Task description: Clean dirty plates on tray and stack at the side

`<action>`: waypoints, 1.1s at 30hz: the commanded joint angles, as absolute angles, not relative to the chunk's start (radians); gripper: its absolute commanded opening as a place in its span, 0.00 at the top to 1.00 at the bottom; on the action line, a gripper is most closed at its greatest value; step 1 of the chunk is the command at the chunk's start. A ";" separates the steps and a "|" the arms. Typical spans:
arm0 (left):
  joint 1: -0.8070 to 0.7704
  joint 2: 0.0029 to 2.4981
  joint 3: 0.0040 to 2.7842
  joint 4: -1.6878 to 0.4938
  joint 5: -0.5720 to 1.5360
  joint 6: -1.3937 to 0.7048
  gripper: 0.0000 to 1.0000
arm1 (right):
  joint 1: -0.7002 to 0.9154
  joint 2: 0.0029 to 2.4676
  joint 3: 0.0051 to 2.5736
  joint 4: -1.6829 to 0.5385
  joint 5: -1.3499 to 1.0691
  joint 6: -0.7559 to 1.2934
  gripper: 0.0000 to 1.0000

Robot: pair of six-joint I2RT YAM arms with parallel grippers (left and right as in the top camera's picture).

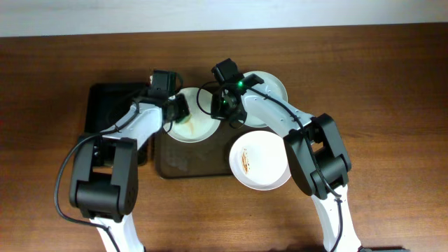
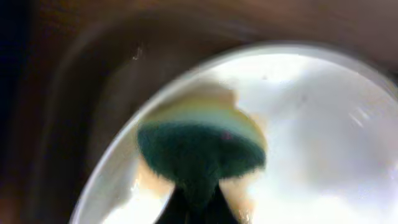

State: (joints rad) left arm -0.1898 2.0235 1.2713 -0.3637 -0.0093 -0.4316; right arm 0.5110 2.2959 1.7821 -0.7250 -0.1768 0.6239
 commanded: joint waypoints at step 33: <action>0.134 2.046 1.607 -0.740 0.751 -0.118 0.99 | 0.490 2.058 1.786 -0.858 0.049 0.388 0.96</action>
State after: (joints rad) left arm 0.1394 2.0510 1.5967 -0.7082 0.8165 -0.1234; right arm 0.4553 2.2253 1.7779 -0.8307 -0.2131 0.4248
